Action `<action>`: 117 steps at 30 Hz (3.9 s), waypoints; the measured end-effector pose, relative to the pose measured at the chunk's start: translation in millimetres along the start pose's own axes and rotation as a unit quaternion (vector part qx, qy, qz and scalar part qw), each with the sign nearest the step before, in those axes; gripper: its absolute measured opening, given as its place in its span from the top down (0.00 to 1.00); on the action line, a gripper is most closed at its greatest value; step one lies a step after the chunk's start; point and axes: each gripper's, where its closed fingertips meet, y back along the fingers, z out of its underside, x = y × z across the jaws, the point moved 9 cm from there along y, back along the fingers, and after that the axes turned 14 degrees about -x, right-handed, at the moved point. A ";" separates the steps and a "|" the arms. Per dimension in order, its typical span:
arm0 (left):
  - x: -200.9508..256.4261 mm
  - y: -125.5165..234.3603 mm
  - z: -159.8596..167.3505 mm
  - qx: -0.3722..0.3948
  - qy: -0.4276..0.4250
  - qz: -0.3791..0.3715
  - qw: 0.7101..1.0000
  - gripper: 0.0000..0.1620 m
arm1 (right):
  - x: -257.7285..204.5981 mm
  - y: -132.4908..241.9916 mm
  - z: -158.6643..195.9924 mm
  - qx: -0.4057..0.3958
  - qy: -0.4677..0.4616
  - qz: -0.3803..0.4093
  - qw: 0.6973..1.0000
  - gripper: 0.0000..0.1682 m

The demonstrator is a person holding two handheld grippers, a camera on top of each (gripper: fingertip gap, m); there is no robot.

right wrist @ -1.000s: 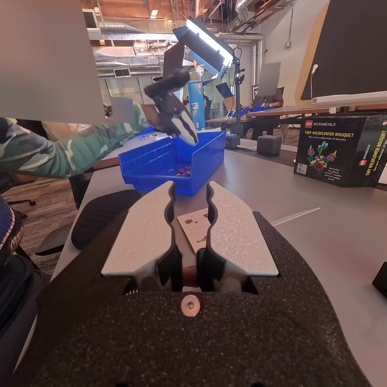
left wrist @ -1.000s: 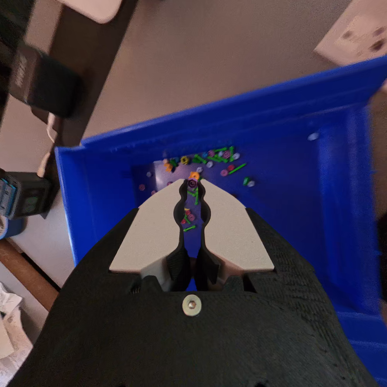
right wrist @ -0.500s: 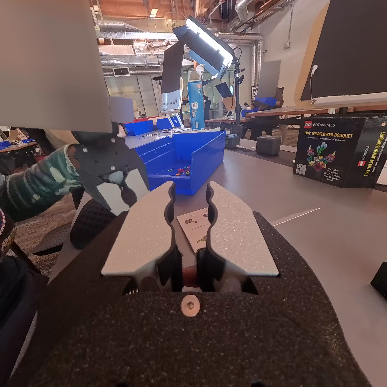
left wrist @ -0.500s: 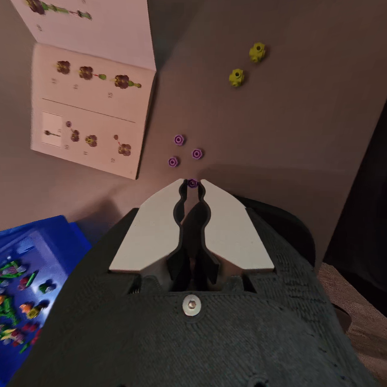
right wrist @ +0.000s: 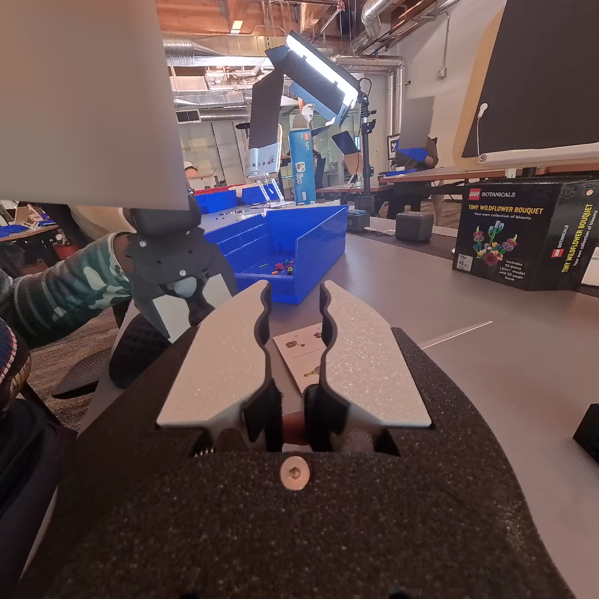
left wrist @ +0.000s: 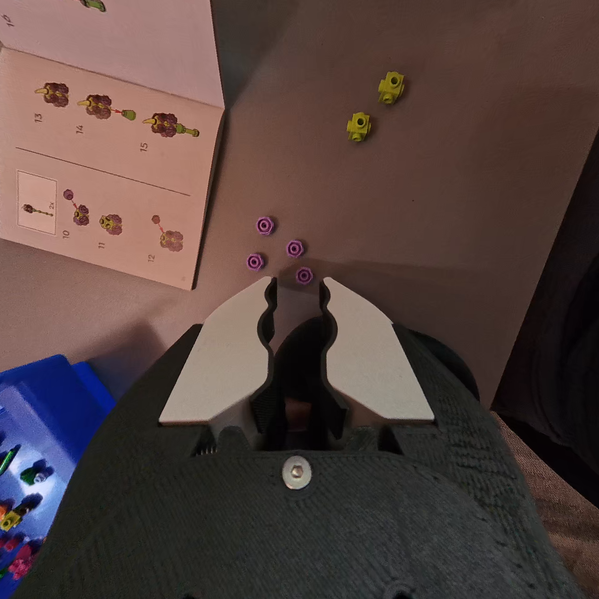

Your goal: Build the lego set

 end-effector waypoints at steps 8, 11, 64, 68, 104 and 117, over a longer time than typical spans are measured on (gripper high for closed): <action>-38.3 90.9 62.8 0.099 0.120 -0.130 0.979 0.83 | -1.0 -1.0 -0.1 -0.005 0.004 -0.002 1.000 0.83; -65.4 127.6 103.0 0.066 0.169 -0.196 0.964 0.83 | -1.9 -2.0 0.2 -0.011 0.009 -0.002 1.000 0.83; -223.8 40.9 179.5 -0.169 0.129 -0.062 0.975 0.94 | 4.7 -0.2 0.3 0.001 -0.023 -0.005 1.000 0.83; -197.2 75.0 145.6 -0.120 0.100 -0.098 0.983 0.94 | 4.9 -0.5 0.4 -0.001 -0.024 -0.007 1.000 0.83; 2.7 47.9 -30.9 0.075 -0.057 -0.020 0.995 0.85 | 13.5 10.4 -0.7 0.046 -0.063 0.024 0.997 0.83; 6.0 57.7 26.2 0.157 0.051 -0.033 0.986 0.86 | 15.4 8.1 0.5 0.038 -0.073 0.015 0.997 0.83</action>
